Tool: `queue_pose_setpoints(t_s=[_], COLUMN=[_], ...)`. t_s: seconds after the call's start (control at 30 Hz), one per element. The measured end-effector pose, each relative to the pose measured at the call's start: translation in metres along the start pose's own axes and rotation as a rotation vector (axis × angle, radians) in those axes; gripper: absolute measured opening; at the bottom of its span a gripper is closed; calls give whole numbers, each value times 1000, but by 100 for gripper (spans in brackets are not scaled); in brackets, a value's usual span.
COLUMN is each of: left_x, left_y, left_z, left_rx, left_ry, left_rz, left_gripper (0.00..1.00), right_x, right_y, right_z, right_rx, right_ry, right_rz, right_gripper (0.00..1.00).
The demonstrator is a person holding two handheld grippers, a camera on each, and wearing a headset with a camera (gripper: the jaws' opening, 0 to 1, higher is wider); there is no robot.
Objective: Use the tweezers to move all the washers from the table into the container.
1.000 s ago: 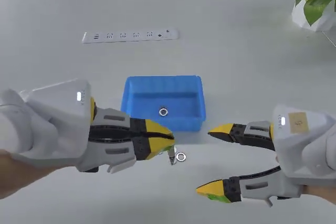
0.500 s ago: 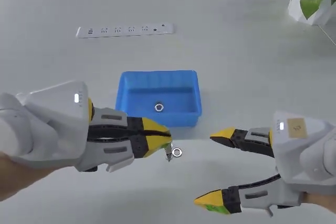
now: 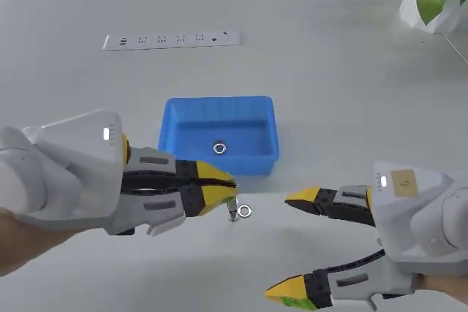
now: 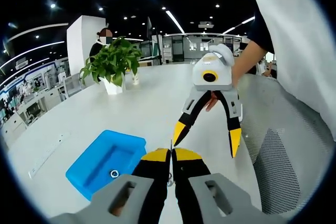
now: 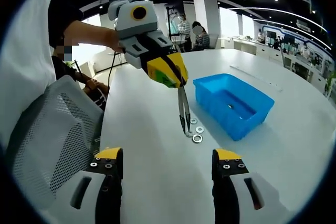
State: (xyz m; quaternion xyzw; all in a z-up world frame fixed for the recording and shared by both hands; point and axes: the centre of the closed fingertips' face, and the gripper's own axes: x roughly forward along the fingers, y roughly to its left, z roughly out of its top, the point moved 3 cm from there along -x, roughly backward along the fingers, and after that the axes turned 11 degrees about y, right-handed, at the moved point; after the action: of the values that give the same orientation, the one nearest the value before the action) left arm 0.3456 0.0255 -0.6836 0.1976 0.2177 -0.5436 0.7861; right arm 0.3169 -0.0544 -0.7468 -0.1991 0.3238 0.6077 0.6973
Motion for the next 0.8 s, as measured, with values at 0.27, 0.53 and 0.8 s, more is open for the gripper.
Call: queue_pose_setpoints(t_s=[0.27,0.53,0.8], left_x=[2,3,4], left_y=[1,-1,-2], left_z=[-4,0,-3], left_rx=[5,5,-2], left_ry=[7,-7,7], left_rz=[-4,-11,-29], left_gripper=[5,5,5], right_x=[-2,-1,0], right_y=[-3,-4,0], right_z=[0,1,1], right_rx=[13,15,19], right_ry=[-7,-11,-9], right_rz=[-12,-7,3], right_gripper=[70,69,69])
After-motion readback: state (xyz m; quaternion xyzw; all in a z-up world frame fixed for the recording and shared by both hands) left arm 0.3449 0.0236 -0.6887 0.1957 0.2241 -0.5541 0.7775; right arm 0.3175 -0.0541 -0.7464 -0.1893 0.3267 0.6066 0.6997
